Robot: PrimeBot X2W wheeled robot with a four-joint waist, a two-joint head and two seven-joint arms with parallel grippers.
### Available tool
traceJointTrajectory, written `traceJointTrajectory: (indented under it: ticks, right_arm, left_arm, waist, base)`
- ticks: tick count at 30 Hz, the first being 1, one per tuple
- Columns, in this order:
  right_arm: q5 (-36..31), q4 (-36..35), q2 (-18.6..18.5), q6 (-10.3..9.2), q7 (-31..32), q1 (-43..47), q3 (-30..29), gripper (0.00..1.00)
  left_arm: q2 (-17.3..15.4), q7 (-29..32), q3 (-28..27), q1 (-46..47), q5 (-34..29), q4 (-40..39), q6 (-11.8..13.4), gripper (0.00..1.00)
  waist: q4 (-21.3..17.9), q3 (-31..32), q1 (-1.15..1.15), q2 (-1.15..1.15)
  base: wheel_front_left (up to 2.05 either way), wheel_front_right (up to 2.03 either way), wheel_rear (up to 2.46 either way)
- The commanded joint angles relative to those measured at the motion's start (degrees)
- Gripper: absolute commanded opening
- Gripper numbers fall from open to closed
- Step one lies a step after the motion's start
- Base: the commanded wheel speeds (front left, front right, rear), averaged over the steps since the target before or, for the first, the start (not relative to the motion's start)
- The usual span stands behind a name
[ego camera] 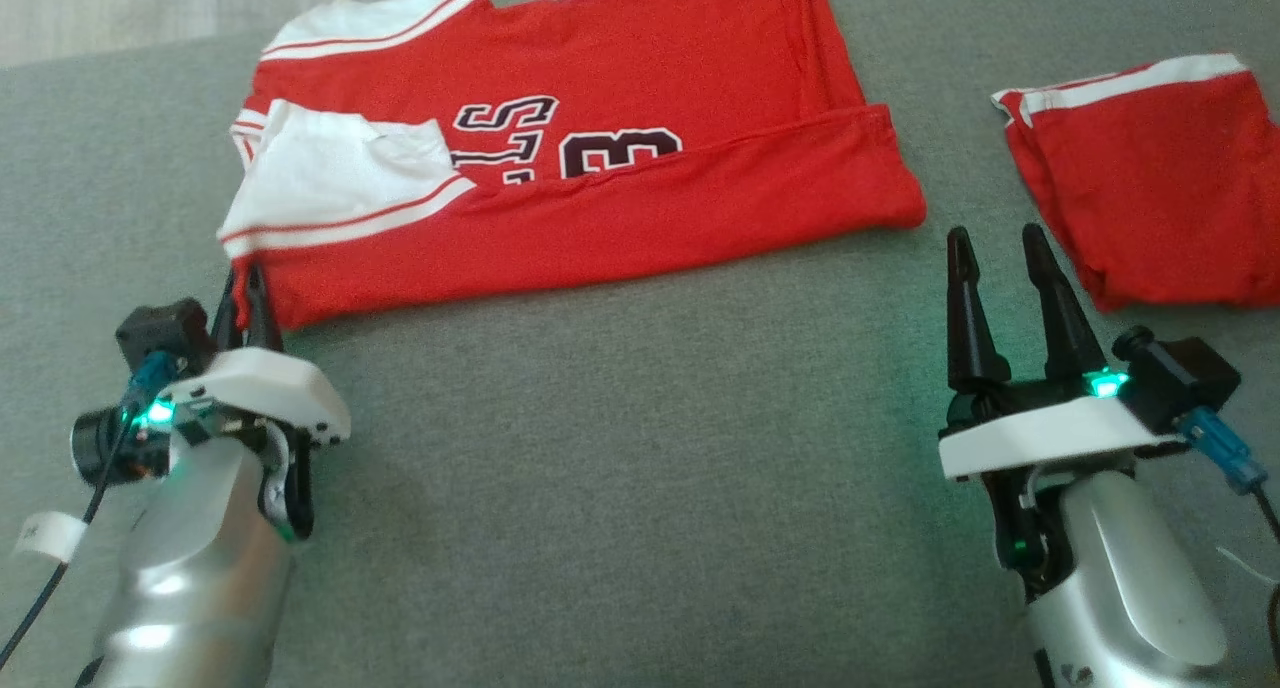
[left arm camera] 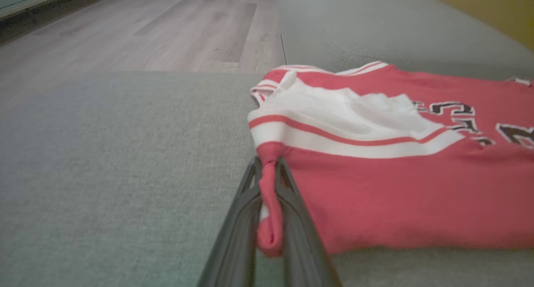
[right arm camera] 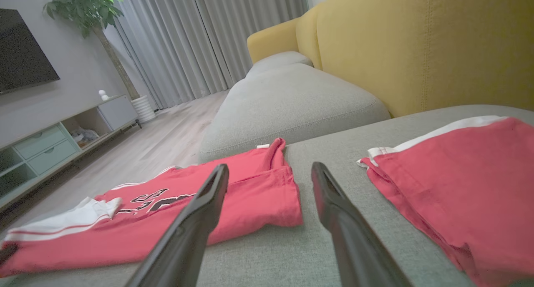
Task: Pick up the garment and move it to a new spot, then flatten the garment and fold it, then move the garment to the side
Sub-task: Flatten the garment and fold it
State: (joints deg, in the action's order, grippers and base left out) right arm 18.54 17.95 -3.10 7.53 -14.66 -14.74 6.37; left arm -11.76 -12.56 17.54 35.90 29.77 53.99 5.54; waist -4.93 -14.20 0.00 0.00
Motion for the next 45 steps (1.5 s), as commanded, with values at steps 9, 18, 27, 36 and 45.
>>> traceJointTrajectory:
  ticks: [9, 18, 27, 36, 45]
  right_arm:
    - [-6.74, 5.14, 0.22, -0.04, 7.74, -6.33, -3.90, 1.00]
    - [-11.85, 17.01, 0.22, -0.04, 14.79, -15.80, -9.65, 1.00]
    - [-14.26, 30.06, 0.22, -0.04, 17.79, -21.69, -11.60, 1.00]
    - [-20.88, 37.45, 0.23, -0.04, 13.74, -24.17, -11.69, 0.00]
    - [-22.78, 36.17, 0.23, -0.04, 9.79, -19.17, -14.87, 0.00]
  left_arm:
    - [-0.48, -2.40, -2.90, -0.75, -3.21, -15.73, -1.06, 0.00]
    - [0.42, -2.42, -1.33, -3.15, -6.19, -21.63, -1.79, 0.00]
    - [1.42, -2.43, 0.36, -3.37, -6.78, -21.10, -2.51, 0.00]
    - [0.88, -1.21, 1.73, -4.19, -7.28, -18.32, -2.14, 0.00]
    - [-1.21, 2.36, 4.00, -8.56, -8.02, -15.26, -2.35, 0.00]
  waist:
    - [4.14, 0.99, 0.00, 0.00]
    - [7.13, -1.14, 0.00, 0.00]
    - [8.76, -1.81, 0.00, 0.00]
    - [8.80, -0.05, 0.00, 0.00]
    - [7.77, 6.47, 0.00, 0.00]
  base:
    - [0.00, 0.00, 0.00]
    - [0.00, 0.00, 0.00]
    - [0.00, 0.00, 0.00]
    - [0.00, 0.00, 0.00]
    - [0.00, 0.00, 0.00]
